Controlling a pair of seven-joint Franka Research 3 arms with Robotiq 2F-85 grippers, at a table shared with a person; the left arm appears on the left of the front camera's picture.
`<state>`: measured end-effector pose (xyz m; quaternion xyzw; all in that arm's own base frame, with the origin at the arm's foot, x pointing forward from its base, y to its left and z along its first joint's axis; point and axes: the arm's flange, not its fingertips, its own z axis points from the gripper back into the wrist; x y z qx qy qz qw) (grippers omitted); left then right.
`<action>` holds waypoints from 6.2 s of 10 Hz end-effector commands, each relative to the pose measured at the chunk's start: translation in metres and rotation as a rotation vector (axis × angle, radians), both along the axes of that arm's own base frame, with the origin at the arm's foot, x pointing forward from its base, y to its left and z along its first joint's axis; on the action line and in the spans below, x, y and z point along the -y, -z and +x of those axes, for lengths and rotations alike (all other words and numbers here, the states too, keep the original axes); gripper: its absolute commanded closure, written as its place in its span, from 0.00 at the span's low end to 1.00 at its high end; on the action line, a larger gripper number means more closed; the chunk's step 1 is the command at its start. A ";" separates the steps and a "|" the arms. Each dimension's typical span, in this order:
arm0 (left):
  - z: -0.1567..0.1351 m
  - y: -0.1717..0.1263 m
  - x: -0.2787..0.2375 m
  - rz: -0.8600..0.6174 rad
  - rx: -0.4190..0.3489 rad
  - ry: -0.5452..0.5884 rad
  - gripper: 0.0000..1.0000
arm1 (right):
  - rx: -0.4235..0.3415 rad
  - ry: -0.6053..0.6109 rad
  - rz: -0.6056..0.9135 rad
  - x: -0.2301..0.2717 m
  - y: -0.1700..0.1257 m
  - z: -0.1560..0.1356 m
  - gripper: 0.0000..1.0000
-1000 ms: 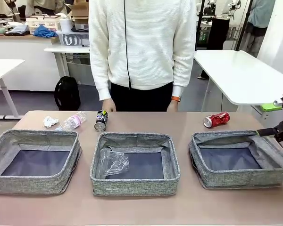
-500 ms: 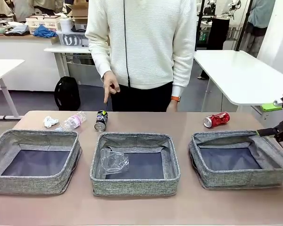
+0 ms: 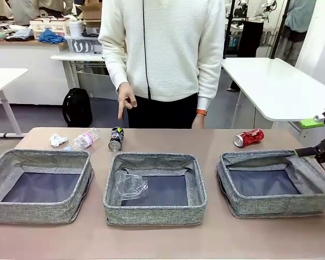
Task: Sort the waste into the appropriate baskets.
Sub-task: Pick up the waste item pointed out by the person.
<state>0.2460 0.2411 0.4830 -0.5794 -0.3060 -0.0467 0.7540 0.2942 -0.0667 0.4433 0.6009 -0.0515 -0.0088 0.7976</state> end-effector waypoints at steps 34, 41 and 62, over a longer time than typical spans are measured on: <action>0.339 0.072 0.467 1.170 -0.548 -0.336 0.00 | -0.013 0.008 0.018 0.000 -0.006 -0.001 0.00; 0.355 0.092 0.467 1.227 -0.607 -0.255 0.00 | -0.013 0.008 0.018 0.000 -0.006 -0.001 0.00; 0.376 0.153 0.460 1.139 -0.625 -0.259 1.00 | -0.013 0.008 0.018 0.000 -0.006 -0.001 0.00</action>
